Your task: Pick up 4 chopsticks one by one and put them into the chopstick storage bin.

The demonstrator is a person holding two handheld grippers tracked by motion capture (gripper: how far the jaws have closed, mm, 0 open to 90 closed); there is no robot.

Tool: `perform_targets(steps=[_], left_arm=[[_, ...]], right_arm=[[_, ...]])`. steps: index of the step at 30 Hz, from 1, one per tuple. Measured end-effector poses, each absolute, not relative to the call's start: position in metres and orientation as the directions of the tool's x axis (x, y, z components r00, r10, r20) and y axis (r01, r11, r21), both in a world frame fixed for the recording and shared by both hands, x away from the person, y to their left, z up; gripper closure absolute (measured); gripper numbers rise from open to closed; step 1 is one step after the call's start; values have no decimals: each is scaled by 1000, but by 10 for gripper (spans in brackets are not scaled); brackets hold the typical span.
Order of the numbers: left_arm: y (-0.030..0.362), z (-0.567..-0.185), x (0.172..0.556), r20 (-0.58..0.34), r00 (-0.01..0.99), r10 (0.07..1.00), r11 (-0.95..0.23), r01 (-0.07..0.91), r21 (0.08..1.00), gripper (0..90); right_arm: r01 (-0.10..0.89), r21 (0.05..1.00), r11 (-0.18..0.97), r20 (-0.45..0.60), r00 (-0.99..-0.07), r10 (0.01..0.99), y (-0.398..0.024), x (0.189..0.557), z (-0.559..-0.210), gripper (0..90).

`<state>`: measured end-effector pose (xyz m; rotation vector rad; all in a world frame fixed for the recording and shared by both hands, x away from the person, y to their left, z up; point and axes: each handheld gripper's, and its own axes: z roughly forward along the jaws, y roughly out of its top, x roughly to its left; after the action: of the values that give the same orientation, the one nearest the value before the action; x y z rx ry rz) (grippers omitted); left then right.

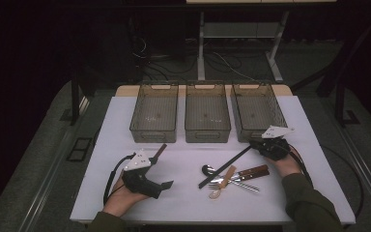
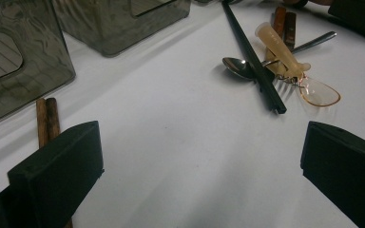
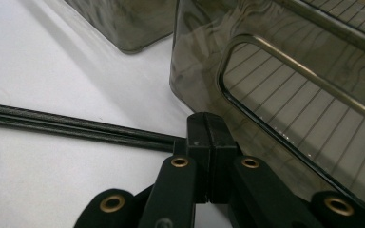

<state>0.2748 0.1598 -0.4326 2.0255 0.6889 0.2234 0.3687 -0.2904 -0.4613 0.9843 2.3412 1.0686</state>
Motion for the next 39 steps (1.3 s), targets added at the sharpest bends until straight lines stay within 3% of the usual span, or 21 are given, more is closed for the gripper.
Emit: perform_targets(steps=[39], left_arm=[[158, -434, 275, -118, 829, 546, -399, 381, 834, 0]], right_arm=[[405, 762, 506, -46, -746, 665, -274, 364, -461, 892]])
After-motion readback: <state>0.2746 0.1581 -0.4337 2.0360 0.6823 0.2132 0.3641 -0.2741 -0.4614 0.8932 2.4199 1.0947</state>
